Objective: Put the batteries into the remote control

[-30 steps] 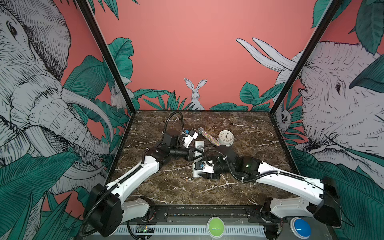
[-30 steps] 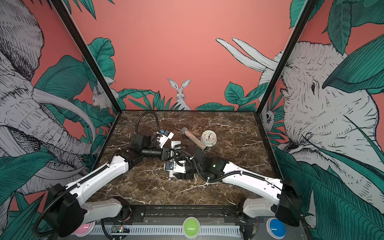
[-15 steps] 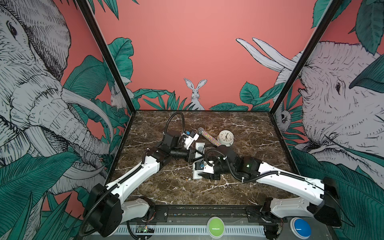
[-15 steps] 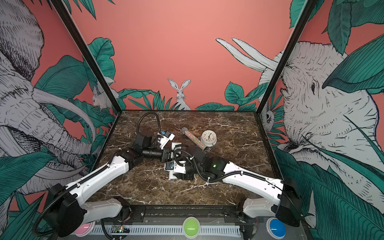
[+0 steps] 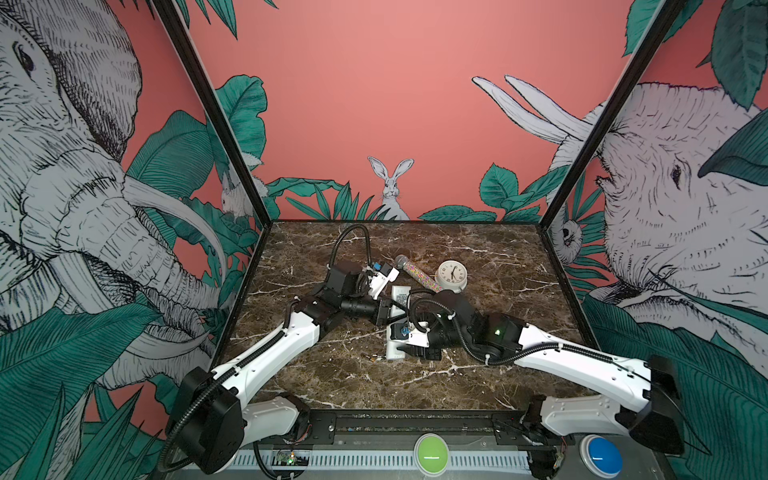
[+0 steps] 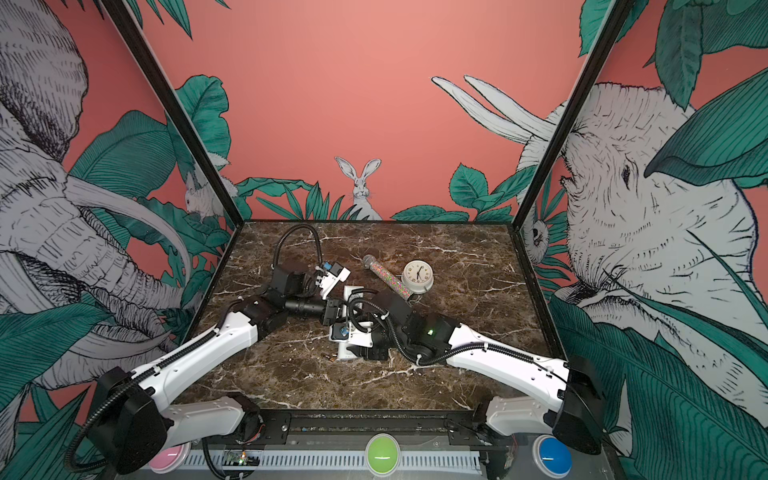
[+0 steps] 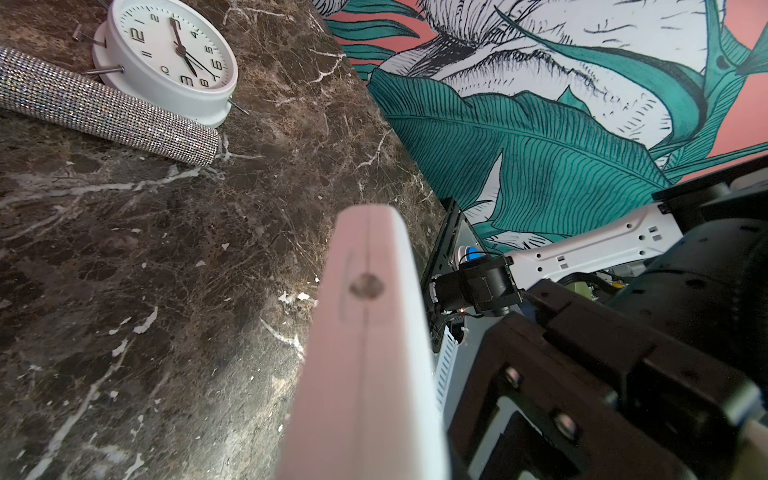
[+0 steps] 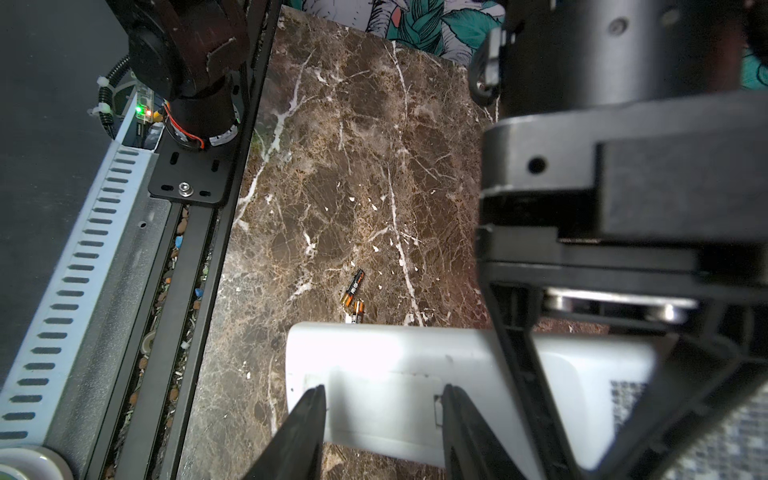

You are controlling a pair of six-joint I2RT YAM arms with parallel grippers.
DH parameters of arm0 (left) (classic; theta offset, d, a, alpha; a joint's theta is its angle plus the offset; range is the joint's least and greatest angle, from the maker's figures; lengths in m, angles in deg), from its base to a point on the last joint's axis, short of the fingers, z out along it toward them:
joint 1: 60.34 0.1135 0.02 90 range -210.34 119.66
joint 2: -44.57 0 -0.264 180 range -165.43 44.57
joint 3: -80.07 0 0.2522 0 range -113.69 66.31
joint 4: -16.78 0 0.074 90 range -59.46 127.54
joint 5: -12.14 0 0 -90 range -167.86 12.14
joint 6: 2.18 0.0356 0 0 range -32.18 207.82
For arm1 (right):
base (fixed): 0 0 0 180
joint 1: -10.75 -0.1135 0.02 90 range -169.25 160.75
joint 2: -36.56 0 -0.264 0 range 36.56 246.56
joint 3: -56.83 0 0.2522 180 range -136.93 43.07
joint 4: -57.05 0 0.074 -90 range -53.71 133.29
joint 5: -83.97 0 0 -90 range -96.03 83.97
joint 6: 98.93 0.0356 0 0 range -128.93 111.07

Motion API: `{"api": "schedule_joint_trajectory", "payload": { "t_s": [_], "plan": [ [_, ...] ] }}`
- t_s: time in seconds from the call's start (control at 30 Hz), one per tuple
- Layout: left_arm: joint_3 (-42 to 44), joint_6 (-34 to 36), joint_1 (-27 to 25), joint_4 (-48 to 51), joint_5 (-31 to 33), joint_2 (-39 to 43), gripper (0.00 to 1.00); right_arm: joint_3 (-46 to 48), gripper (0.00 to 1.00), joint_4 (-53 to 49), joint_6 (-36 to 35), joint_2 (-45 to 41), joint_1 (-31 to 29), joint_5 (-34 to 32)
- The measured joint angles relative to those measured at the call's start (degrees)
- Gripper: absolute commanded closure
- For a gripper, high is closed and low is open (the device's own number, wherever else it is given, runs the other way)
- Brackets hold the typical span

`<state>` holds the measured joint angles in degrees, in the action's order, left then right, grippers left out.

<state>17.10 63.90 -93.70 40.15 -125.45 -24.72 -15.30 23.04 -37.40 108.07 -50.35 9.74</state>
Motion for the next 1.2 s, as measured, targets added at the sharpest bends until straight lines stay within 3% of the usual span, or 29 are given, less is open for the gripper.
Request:
{"api": "schedule_joint_trajectory", "payload": {
  "t_s": [0.7,1.2],
  "plan": [
    [0.0,1.0,0.0,0.3,0.1,0.0,1.0,0.0,0.55,-0.5,0.0,-1.0,0.0,0.8],
    [0.0,1.0,0.0,-1.5,0.3,0.0,1.0,0.2,0.37,-0.7,0.5,-2.0,-0.4,0.0]
  ]
}}
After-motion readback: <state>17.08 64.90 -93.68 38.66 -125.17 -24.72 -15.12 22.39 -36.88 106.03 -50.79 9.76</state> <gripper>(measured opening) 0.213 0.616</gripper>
